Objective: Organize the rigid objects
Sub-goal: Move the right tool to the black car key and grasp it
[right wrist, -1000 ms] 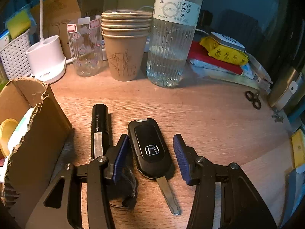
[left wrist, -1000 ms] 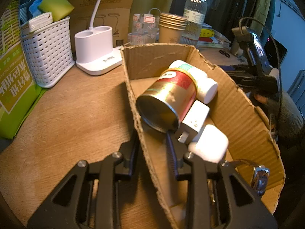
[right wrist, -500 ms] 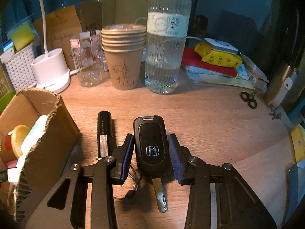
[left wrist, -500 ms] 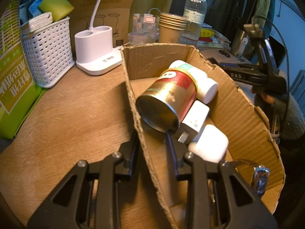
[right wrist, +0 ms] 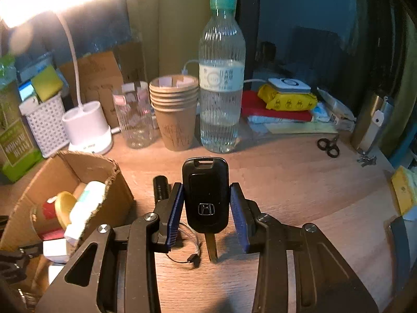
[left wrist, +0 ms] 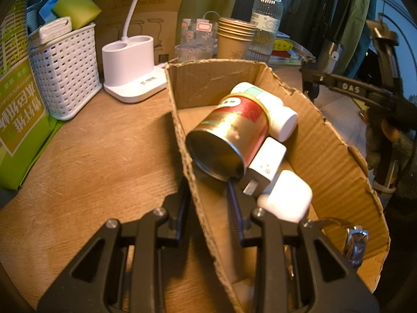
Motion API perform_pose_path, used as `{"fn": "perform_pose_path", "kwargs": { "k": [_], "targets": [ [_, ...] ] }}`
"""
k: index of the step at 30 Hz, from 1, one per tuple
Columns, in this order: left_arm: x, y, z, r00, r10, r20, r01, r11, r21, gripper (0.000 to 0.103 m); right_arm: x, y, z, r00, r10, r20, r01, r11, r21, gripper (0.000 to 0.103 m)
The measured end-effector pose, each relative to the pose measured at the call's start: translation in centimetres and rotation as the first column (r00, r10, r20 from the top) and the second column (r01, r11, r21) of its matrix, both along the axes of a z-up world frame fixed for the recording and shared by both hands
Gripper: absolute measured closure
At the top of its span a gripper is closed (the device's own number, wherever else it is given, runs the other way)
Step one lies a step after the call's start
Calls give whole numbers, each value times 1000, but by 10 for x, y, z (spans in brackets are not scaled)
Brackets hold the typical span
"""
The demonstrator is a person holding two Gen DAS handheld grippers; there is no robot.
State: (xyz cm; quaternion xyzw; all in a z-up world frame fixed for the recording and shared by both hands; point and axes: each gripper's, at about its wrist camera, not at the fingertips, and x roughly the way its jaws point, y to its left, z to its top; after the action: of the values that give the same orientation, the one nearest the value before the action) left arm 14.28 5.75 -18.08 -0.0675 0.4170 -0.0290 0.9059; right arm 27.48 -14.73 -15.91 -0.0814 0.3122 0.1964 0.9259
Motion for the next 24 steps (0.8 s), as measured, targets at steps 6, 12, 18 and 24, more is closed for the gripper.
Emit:
{"fn": "perform_pose_path", "kwargs": {
  "k": [6,12,18,24],
  "targets": [
    [0,0,0,1000,0,0,0,1000,0,73,-12,-4,13,999,-3,36,1,999,40,65],
    [0,0,0,1000,0,0,0,1000,0,73,-30,-2,31,997,11,79,-16,999,52,65],
    [0,0,0,1000,0,0,0,1000,0,73,-56,4,52,990,45,133,-54,996,65,65],
    [0,0,0,1000,0,0,0,1000,0,73,-85,8,69,982,78,170,-95,991,93,65]
  ]
}}
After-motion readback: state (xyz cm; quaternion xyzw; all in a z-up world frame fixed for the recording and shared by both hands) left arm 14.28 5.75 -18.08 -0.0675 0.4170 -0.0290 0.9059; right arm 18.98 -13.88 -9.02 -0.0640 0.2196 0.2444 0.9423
